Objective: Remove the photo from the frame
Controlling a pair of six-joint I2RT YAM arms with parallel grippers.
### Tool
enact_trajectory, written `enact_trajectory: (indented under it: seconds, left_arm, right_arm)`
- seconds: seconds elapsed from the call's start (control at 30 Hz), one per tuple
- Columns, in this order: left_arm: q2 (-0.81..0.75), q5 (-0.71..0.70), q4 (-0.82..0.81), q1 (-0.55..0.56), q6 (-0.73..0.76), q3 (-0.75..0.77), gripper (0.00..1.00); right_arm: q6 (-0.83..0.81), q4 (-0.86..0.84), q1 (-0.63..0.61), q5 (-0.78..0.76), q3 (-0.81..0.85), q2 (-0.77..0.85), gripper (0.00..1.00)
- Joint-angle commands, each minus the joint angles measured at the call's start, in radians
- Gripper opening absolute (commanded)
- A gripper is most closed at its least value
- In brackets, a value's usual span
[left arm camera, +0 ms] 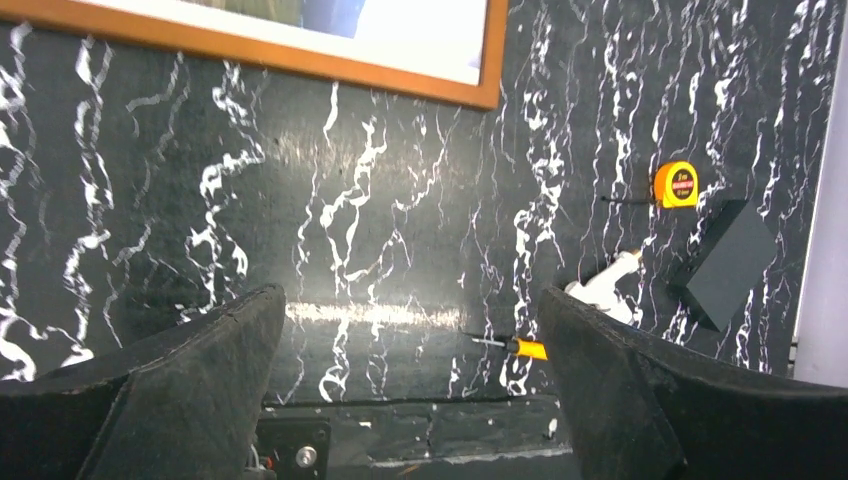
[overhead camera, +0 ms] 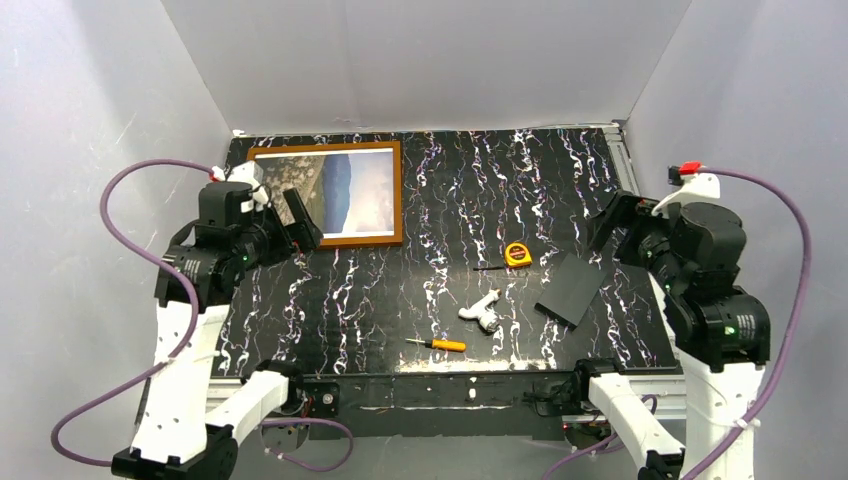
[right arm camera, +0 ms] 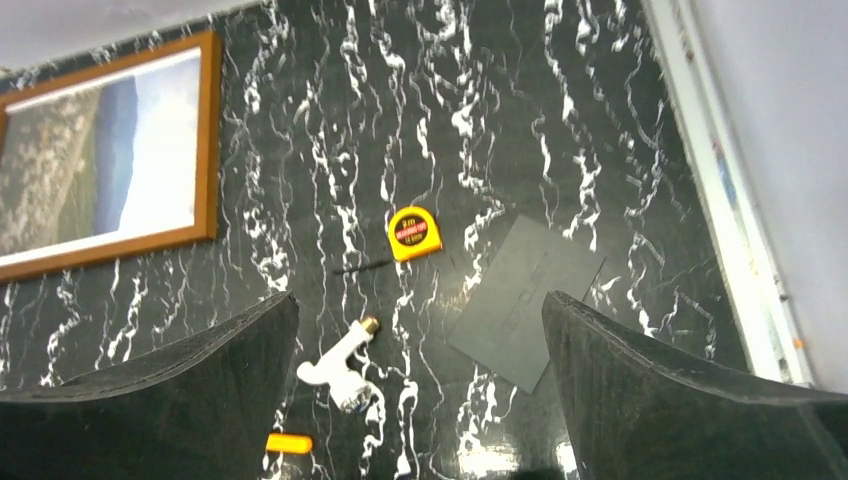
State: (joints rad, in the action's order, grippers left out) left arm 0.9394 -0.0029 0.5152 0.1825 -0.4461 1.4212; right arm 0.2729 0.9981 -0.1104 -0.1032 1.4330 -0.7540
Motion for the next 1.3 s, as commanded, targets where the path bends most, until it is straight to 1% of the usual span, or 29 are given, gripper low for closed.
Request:
enact_trajectory:
  seconds: [0.0, 0.07, 0.17, 0.3, 0.4, 0.47, 0.57, 0.63, 0.7, 0.8, 0.87, 0.97, 1.03, 1.13, 1.2, 1.27]
  left_arm:
    - [0.025, 0.063, 0.046, -0.005, -0.062, -0.087, 1.0]
    - [0.028, 0.082, 0.046, -0.005, -0.078, -0.133, 1.0]
    - [0.033, 0.083, 0.046, -0.006, -0.123, -0.214, 1.0]
    - [0.032, 0.061, 0.011, -0.005, -0.209, -0.347, 1.0]
    - [0.054, 0.019, 0.011, -0.015, -0.29, -0.418, 1.0]
    - [0.09, 0.032, 0.032, -0.047, -0.365, -0.44, 1.0]
    - [0.141, 0.124, -0.011, -0.125, -0.477, -0.496, 1.0]
    - [0.167, 0.14, -0.077, -0.149, -0.505, -0.533, 1.0]
    - [0.186, 0.148, -0.156, -0.169, -0.542, -0.571, 1.0]
    - [0.238, 0.231, -0.354, -0.229, -0.668, -0.657, 1.0]
    - [0.298, 0.267, -0.494, -0.249, -0.748, -0.697, 1.0]
    - [0.402, 0.225, -0.544, -0.251, -0.77, -0.65, 1.0]
    - [0.471, 0.223, -0.596, -0.257, -0.815, -0.645, 1.0]
    - [0.562, 0.23, -0.778, -0.264, -0.903, -0.676, 1.0]
    - [0.602, 0.195, -0.877, -0.263, -0.94, -0.697, 0.94]
    - [0.632, 0.155, -0.905, -0.263, -0.948, -0.694, 0.92]
  right_arm:
    - [0.04, -0.012, 0.006, 0.046, -0.09, 0.012, 1.0]
    - [0.04, -0.032, 0.007, 0.068, -0.124, 0.028, 1.0]
    - [0.04, -0.047, 0.007, 0.144, -0.152, 0.03, 1.0]
    - [0.062, -0.039, 0.006, 0.195, -0.189, 0.004, 1.0]
    - [0.069, -0.021, 0.006, 0.254, -0.204, -0.025, 1.0]
    - [0.084, -0.018, 0.006, 0.303, -0.218, -0.031, 1.0]
    - [0.125, -0.058, 0.006, 0.409, -0.276, -0.013, 1.0]
    - [0.162, -0.104, 0.004, 0.477, -0.332, 0.005, 1.0]
    - [0.194, -0.142, -0.009, 0.511, -0.386, 0.019, 1.0]
    - [0.221, -0.158, -0.049, 0.5, -0.428, 0.018, 1.0]
    - [0.226, -0.156, -0.08, 0.477, -0.433, 0.008, 1.0]
    - [0.236, -0.16, -0.116, 0.459, -0.432, -0.003, 1.0]
    - [0.249, -0.186, -0.136, 0.453, -0.444, -0.003, 1.0]
    - [0.266, -0.22, -0.165, 0.44, -0.457, -0.013, 1.0]
    - [0.269, -0.229, -0.188, 0.428, -0.449, -0.034, 1.0]
    - [0.27, -0.226, -0.214, 0.408, -0.434, -0.06, 0.97]
